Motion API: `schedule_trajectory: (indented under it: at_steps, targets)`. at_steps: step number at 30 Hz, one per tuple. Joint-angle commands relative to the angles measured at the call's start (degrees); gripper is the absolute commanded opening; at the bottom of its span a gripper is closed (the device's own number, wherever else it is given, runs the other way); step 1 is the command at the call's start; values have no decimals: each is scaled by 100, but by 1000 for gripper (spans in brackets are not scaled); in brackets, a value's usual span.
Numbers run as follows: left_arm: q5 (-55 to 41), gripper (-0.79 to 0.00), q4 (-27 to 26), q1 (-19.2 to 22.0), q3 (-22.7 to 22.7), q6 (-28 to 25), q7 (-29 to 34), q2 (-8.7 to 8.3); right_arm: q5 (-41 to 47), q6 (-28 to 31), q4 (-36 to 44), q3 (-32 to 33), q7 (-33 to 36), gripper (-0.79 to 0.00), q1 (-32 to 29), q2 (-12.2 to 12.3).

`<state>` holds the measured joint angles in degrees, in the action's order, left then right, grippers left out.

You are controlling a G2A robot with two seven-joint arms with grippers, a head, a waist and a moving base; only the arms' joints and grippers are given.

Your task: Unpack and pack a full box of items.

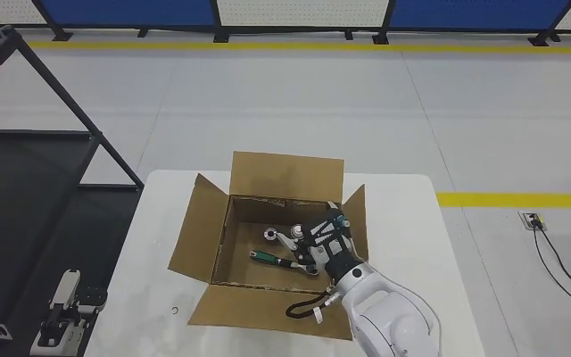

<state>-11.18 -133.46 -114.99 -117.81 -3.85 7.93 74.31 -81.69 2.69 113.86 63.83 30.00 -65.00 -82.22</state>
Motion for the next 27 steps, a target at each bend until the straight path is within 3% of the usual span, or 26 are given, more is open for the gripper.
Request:
schedule_trajectory:
  at_steps: [1,6,15,27]
  targets:
    - [0,0,0,0,0,0,0,0,0,0,1,0,-2,0,-2,0]
    - [-33,0,9,25,8,35,-15,2,233,84,11,9,-110,0,-42,-4]
    - [-317,0,-118,704,-49,434,557,-61,1565,476,646,438,-425,0,-257,17]
    - [-237,0,16,1859,-165,1757,1922,-284,4342,1163,1448,1944,-823,0,-1057,130]
